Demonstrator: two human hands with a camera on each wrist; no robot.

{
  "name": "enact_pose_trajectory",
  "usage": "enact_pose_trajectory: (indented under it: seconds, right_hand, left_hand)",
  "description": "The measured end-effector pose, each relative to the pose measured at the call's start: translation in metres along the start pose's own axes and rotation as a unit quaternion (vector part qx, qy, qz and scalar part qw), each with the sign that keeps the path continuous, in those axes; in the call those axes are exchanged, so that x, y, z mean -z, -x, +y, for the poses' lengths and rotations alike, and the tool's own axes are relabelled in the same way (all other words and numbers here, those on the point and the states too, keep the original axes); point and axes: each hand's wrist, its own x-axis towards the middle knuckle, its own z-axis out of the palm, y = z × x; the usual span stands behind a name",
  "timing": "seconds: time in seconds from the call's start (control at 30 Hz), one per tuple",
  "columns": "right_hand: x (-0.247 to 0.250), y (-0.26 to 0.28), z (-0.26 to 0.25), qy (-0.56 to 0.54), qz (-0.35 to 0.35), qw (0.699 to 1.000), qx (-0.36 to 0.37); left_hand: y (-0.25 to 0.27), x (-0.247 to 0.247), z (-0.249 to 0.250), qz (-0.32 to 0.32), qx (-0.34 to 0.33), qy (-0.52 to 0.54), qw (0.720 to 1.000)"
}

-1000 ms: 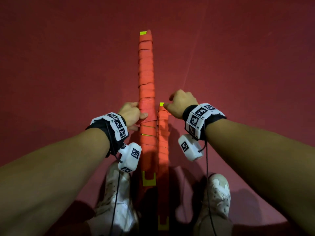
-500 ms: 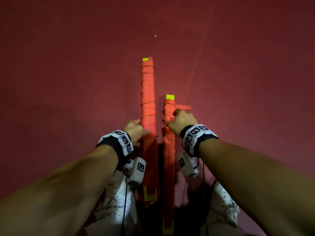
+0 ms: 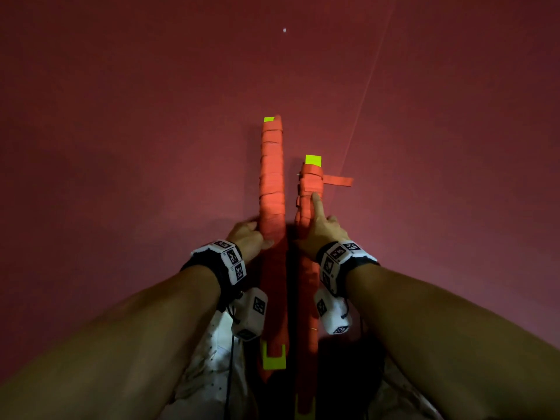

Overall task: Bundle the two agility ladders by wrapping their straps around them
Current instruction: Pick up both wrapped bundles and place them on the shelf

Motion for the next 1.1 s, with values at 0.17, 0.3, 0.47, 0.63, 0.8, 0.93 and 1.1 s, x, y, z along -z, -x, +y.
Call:
enact_pose_trajectory:
  seconds: [0.17,0.3,0.47,0.63,0.8,0.93,1.1]
  right_hand:
    - [-0.017,0.001,0.003,0.016,-0.005,1.0,-0.016]
    - [-0.023,-0.003,0.001,0.01,0.004,1.0,-0.019]
    - [-0.013,-0.02,-0.004,0.0,0.024,1.0,-0.008]
    - [0.019,-0.047,-0.007,-0.003,0.071,0.997,-0.002]
    - [0.029,-0.054,-0.008,-0.006,0.058,0.998,-0.009]
    - [0.019,-0.04,-0.001,-0.006,0.056,0.998,-0.003]
    - [-0.007,-0.014,0.01,0.02,0.025,0.999,-0.021]
  left_hand:
    - [-0.014,-0.006,-0.012,-0.008,0.006,-0.001,1.0]
    - [-0.017,-0.007,-0.016,-0.016,-0.006,-0.014,1.0]
    - [-0.023,-0.006,-0.012,-0.008,-0.012,-0.042,0.999]
    - [-0.035,-0.007,0.006,0.03,-0.034,-0.015,0.999]
    - [-0.05,-0.006,0.024,0.061,-0.067,-0.042,0.995]
    - [-0.057,-0.013,0.024,0.093,-0.078,-0.068,0.99]
    - [-0.053,-0.018,0.018,0.104,-0.064,-0.129,0.984]
